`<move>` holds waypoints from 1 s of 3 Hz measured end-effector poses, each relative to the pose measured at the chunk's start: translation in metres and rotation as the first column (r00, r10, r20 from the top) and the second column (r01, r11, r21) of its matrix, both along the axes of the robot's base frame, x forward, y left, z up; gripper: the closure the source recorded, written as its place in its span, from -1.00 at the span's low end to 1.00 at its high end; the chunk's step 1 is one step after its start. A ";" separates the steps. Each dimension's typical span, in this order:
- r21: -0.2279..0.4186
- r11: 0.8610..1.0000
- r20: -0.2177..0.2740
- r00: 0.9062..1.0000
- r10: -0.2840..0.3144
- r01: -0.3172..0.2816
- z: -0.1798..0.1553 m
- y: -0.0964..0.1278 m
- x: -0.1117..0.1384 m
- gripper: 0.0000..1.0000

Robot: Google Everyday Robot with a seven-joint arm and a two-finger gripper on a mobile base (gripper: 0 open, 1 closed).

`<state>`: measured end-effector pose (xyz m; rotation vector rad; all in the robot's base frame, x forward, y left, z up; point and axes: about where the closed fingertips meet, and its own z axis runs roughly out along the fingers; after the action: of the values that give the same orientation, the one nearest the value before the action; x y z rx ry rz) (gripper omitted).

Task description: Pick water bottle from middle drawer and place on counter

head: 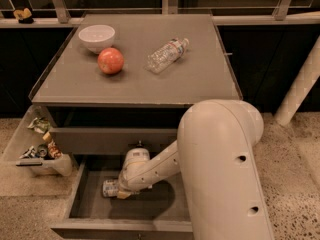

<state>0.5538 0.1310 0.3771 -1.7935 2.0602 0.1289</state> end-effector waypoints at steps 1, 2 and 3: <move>-0.026 0.999 0.056 0.998 -0.027 0.028 0.028 -0.017 -0.012 1.00; -0.086 0.992 0.193 0.979 -0.072 0.090 0.076 -0.062 -0.037 1.00; -0.134 0.968 0.356 0.922 -0.151 0.210 0.138 -0.112 -0.068 1.00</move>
Offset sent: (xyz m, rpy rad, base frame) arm -0.1079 -0.0929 0.1676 -0.1370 -0.3716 -0.3976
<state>0.4860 0.0188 0.5154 -1.5704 2.0120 -0.3981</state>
